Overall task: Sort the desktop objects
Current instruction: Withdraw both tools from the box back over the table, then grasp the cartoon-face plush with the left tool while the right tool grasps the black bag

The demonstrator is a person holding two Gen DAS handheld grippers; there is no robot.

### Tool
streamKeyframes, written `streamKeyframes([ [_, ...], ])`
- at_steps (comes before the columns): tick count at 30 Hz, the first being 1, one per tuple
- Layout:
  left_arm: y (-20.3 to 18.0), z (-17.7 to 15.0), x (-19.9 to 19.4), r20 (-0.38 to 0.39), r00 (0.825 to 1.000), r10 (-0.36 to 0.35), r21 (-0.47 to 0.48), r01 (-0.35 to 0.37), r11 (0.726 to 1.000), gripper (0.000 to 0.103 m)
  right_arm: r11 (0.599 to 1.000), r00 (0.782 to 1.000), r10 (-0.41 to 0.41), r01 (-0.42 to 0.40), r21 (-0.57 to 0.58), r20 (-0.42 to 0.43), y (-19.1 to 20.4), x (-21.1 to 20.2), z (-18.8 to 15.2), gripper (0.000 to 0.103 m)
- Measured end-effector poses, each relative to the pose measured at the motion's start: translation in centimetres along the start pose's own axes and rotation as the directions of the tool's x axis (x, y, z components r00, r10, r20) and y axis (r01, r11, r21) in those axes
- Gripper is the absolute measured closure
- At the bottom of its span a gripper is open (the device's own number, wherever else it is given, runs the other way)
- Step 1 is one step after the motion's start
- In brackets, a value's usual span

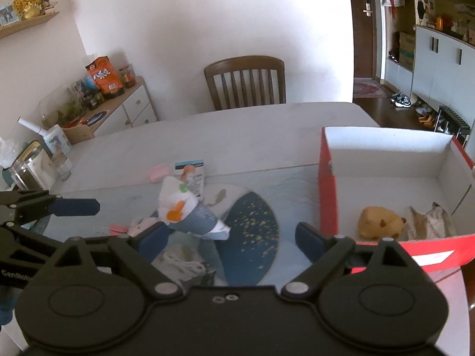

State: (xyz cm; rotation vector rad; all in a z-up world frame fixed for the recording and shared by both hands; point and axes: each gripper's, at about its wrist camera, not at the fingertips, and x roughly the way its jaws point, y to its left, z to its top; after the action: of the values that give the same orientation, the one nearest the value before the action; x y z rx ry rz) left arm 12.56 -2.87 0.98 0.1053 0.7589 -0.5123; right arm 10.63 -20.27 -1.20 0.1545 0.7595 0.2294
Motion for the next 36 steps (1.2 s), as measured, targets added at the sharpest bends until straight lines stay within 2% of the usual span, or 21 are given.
streamKeyframes([
  [4,1.1,-0.8,-0.7,0.003,1.000,0.002,-0.008,-0.002,1.000,0.013,1.000,1.000,0.001,-0.001,-0.002,-0.003,1.0,0.2,-0.2,0.008],
  [8,2.5,-1.8,-1.4,0.011,1.000,0.012,-0.019,-0.012,1.000,0.003,1.000,1.000,-0.005,0.005,-0.002,-0.008,2.4,0.6,-0.5,0.007],
  [17,5.1,-4.6,-2.3,-0.001,1.000,0.015,-0.044,-0.015,0.999,0.000,1.000,1.000,-0.010,0.010,-0.023,-0.021,4.5,1.4,-1.7,0.000],
  [23,6.3,-6.9,-2.4,-0.014,1.000,0.019,-0.041,-0.019,0.999,0.000,0.999,0.999,-0.029,0.027,-0.039,-0.036,5.4,2.5,-2.6,0.000],
  [36,8.4,-12.6,-0.9,-0.121,0.991,0.062,-0.072,-0.071,0.995,0.000,0.997,0.992,-0.081,0.079,-0.028,-0.097,4.9,5.3,-5.2,0.000],
])
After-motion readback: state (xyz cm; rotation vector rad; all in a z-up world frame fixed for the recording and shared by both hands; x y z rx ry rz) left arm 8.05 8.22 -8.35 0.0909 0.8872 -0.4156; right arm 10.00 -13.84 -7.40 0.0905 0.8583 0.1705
